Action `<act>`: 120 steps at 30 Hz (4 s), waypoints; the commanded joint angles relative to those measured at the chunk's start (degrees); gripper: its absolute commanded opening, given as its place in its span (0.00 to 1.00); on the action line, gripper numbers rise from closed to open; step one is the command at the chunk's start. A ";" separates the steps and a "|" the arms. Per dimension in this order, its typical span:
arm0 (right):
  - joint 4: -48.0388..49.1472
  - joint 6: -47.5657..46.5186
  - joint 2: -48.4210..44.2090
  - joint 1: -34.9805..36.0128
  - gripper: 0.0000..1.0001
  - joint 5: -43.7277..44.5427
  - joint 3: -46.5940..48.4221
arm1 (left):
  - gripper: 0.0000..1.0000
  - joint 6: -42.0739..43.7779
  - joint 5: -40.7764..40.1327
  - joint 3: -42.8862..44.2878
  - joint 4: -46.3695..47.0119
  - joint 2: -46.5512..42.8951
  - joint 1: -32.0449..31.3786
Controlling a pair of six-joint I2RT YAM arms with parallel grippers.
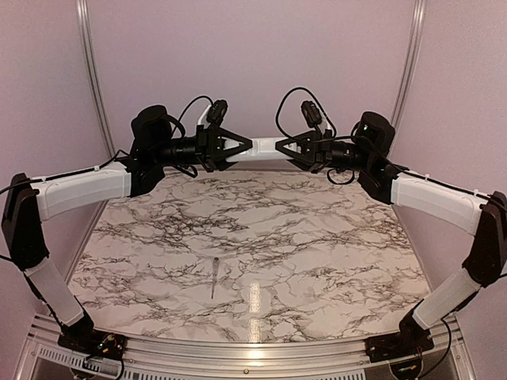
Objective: Unload the batteries from the remote control
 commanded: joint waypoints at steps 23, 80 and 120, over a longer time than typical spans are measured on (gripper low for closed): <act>-31.69 -19.64 -1.12 -0.30 0.83 7.07 12.13 | 0.02 1.59 -1.67 0.90 -2.22 -0.09 -0.85; -48.66 -14.43 -3.28 8.99 0.64 38.60 11.76 | 0.00 11.61 -21.24 8.59 -42.87 -3.42 -3.13; -50.13 -16.56 1.42 8.99 0.51 36.89 16.35 | 0.00 11.52 -19.81 10.07 -40.71 -1.55 -2.96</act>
